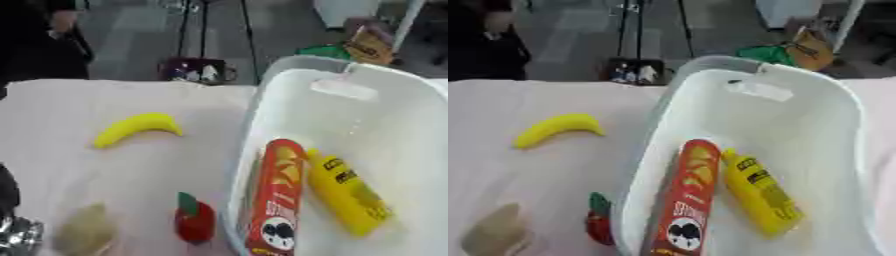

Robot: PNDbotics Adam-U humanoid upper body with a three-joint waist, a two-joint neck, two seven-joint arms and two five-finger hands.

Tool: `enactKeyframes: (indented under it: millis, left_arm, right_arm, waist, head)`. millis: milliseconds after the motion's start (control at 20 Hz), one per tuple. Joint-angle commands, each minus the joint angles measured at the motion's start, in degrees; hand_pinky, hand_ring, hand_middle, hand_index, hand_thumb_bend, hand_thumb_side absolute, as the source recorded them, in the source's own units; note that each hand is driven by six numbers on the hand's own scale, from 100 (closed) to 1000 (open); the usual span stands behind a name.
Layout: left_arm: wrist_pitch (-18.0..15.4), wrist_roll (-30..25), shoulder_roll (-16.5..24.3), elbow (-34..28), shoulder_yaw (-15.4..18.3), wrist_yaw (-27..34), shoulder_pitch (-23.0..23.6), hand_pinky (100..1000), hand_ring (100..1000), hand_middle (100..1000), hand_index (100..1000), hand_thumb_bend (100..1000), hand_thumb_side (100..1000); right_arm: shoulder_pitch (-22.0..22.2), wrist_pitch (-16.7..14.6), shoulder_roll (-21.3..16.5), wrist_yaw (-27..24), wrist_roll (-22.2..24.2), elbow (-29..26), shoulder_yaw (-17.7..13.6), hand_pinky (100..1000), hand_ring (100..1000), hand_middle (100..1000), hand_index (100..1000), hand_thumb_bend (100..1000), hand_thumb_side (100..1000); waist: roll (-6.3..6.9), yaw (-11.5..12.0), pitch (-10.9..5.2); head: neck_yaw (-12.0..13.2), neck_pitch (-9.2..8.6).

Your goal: Pick up objects on the table and place them in the box.

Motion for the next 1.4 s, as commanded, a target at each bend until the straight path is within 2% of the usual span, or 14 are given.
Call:
enactKeyframes:
  millis: [50, 250, 450, 800, 1100, 1300, 1400]
  left_arm:
    - [0.16, -0.09, 0.50, -0.98, 0.00, 0.21, -0.61, 696, 794, 764, 896, 550, 1000]
    - [0.37, -0.13, 0.20, -0.98, 0.06, 0.15, -0.57, 697, 794, 765, 898, 549, 1000]
    - [0.38, -0.11, 0.08, -0.98, 0.07, 0.06, -0.52, 697, 795, 765, 898, 548, 1000]
    - [0.71, -0.22, 0.37, -0.98, -0.02, 0.09, -0.60, 697, 795, 766, 899, 549, 1000]
    - [2.39, -0.71, 2.40, -0.98, -0.11, -0.13, -1.60, 704, 800, 768, 899, 556, 1000]
    - [6.33, -1.27, 5.53, -0.98, -0.23, -1.08, -3.58, 711, 807, 773, 902, 547, 1000]
    - [10.84, -1.81, 9.33, -0.98, -0.39, -3.11, -5.52, 715, 810, 774, 902, 546, 1000]
  right_arm:
    - [-0.48, -0.31, -1.21, 0.31, -0.23, -0.97, 0.06, 740, 535, 524, 666, 100, 735]
    - [-0.55, -0.12, -1.19, 0.08, -0.23, -0.97, 0.03, 741, 535, 524, 666, 100, 737]
    - [-0.58, -0.16, -1.27, -0.04, -0.23, -0.97, -0.01, 741, 535, 524, 666, 100, 736]
    - [-0.66, -0.19, -1.30, -0.17, -0.23, -0.97, 0.12, 741, 535, 524, 666, 100, 737]
    - [-0.61, -0.23, -1.33, -0.23, -0.23, -0.97, 0.19, 742, 536, 524, 666, 100, 750]
    - [-0.52, -0.20, -1.41, -0.36, -0.23, -0.97, 0.21, 741, 536, 525, 666, 100, 735]
    - [-0.33, -0.19, -1.53, -0.43, -0.23, -0.97, 0.20, 741, 537, 525, 666, 100, 733]
  waist:
    - [-0.01, 0.03, -1.01]
    - [-0.01, 0.06, -1.56]
    - [-0.04, 0.11, -1.78]
    - [-0.04, 0.17, -1.75]
    - [-0.02, -0.10, -1.80]
    - [-0.09, -0.29, -2.06]
    - [-0.22, -0.31, -2.30]
  head:
    - [0.34, 0.54]
    - [1.06, 3.58]
    - [1.35, 5.30]
    - [1.51, 5.90]
    - [1.54, 5.76]
    - [1.78, 5.44]
    - [1.82, 5.10]
